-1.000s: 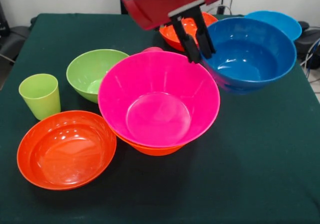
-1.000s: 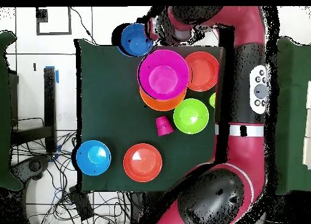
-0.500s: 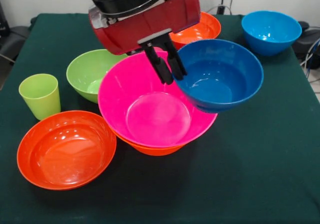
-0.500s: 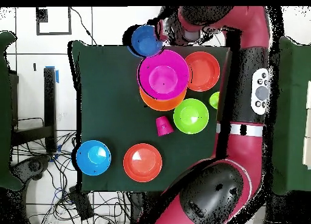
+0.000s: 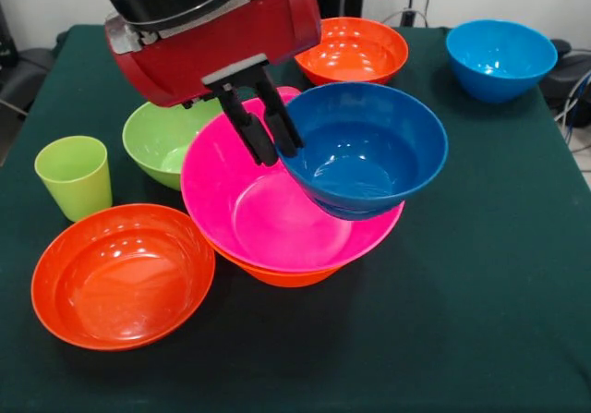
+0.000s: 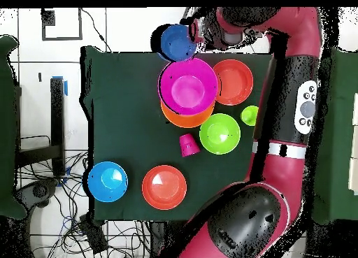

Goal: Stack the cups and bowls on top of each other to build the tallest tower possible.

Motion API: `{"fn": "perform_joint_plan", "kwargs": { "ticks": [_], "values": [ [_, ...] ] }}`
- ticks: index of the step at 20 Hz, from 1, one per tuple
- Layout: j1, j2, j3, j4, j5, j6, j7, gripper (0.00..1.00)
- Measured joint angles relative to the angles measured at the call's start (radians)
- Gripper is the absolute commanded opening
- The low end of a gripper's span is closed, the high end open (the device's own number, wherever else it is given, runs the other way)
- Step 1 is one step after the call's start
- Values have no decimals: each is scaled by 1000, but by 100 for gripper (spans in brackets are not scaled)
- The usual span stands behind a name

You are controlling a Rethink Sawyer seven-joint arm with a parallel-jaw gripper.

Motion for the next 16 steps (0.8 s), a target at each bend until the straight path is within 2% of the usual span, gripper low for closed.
{"fn": "perform_joint_plan", "kwargs": {
  "ticks": [6, 10, 16],
  "values": [
    [-1, 15, 0, -33, -13, 38, -61, 0],
    [-3, 31, 0, -49, -45, 83, -141, 0],
    [-13, 60, 0, -49, -59, 100, -258, 0]
  ]
}}
